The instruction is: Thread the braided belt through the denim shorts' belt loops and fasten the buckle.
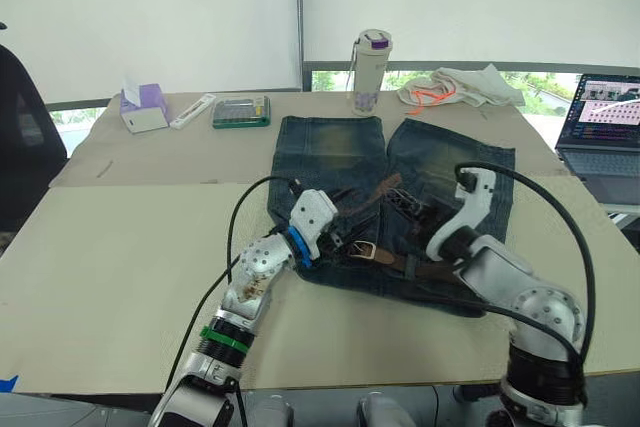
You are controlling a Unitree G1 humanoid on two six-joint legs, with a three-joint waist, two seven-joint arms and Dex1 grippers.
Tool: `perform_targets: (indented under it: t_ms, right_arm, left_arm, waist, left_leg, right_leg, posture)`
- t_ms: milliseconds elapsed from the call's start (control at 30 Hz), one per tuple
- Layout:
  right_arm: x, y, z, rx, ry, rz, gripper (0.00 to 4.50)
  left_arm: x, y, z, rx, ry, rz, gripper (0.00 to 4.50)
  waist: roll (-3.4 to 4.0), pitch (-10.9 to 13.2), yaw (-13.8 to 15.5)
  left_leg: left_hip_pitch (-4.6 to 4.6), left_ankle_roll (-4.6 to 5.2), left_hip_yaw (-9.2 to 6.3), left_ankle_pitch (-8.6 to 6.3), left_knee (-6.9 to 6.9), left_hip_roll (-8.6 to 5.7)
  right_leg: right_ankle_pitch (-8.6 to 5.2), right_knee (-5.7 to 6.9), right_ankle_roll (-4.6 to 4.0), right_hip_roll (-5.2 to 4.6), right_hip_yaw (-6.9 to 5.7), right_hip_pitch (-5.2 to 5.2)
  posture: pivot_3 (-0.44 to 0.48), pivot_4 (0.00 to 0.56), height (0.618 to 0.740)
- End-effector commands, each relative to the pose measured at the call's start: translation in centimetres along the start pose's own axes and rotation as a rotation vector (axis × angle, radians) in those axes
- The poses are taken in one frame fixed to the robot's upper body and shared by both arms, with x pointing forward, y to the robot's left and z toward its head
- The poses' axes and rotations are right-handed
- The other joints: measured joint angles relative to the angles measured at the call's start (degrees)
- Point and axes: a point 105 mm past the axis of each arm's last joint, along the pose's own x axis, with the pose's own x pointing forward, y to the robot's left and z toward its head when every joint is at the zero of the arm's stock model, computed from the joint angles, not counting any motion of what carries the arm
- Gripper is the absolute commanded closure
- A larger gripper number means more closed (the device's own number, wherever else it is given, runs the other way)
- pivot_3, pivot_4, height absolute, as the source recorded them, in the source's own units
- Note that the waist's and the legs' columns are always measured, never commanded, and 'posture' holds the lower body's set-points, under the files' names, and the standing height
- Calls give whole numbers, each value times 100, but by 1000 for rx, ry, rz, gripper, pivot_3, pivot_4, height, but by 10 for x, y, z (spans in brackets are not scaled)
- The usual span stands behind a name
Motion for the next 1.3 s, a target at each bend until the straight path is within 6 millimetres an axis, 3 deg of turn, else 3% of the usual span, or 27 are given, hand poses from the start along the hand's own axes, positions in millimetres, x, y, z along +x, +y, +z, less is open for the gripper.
perform_targets:
  t_ms: [33, 167, 267, 367, 600, 700, 900, 1033, 1067, 1300]
  right_arm:
    - [-23, -5, 22, -38, -60, 4, 4500]
    - [-47, -35, 33, -72, -46, -105, 4500]
    - [-65, -55, 36, -106, -15, -180, 4500]
    - [-79, -72, 30, -165, 57, -252, 4500]
    - [-92, -74, 17, -207, 163, -231, 4500]
    - [-96, -73, 17, -220, 186, -211, 4500]
    - [-99, -74, 18, -229, 179, -218, 4500]
    - [-99, -74, 18, -226, 172, -223, 4500]
    - [-99, -74, 18, -224, 168, -223, 4500]
    - [-102, -73, 20, -226, 163, -229, 4500]
  left_arm:
    - [-8, 11, 31, -65, -94, -52, 37]
    - [-19, 25, 41, -138, -107, -92, 37]
    - [-27, 36, 31, -185, -52, -87, 37]
    - [-29, 31, 13, -180, 26, -123, 37]
    - [-18, 31, -13, -164, 100, -130, 37]
    - [-9, 26, -22, -189, 106, -161, 821]
    - [1, 17, -28, -330, 59, -205, 2905]
    - [2, 6, -34, -329, 78, -265, 4288]
    - [1, 4, -38, -316, 97, -275, 4469]
    - [-2, -16, -64, -291, 189, -337, 4469]
  waist:
    - [1, 0, -6]
    - [1, 1, -8]
    - [1, 1, 5]
    - [3, 0, 3]
    - [1, 2, 9]
    - [0, 2, 29]
    - [-1, 3, 19]
    - [-1, 3, 17]
    - [-1, 2, 17]
    - [-1, 2, 44]
  left_leg:
    - [-1, 0, -1, 0, 0, 1]
    - [-1, 1, 2, 0, 0, 2]
    - [-1, 1, 4, 0, 2, 0]
    - [-1, 4, 9, -2, 1, 0]
    - [-2, 4, 10, -1, 3, 0]
    - [-5, 4, 10, -2, 6, -3]
    - [-6, 6, 10, -3, 7, -3]
    - [-6, 6, 10, -3, 6, -3]
    - [-6, 6, 10, -3, 7, -3]
    - [-6, 7, 10, -3, 9, -6]
  right_leg:
    - [0, 0, 0, 2, 0, 0]
    - [-1, -1, 2, 3, 0, 2]
    - [-3, -4, 5, 4, 0, 5]
    - [-4, -6, 6, 4, 3, 7]
    - [-4, -8, 5, 5, 4, 8]
    - [-4, -9, 6, 4, 4, 9]
    - [-4, -11, 8, 3, 4, 10]
    - [-4, -10, 8, 4, 4, 10]
    - [-4, -10, 8, 4, 4, 10]
    - [-4, -11, 9, 2, 5, 12]
  posture:
    - [0, 150, 740]
    - [0, 150, 740]
    - [0, 150, 740]
    - [0, 150, 740]
    - [0, 150, 740]
    - [0, 150, 740]
    - [0, 150, 740]
    - [0, 150, 740]
    - [0, 150, 740]
    - [0, 150, 740]
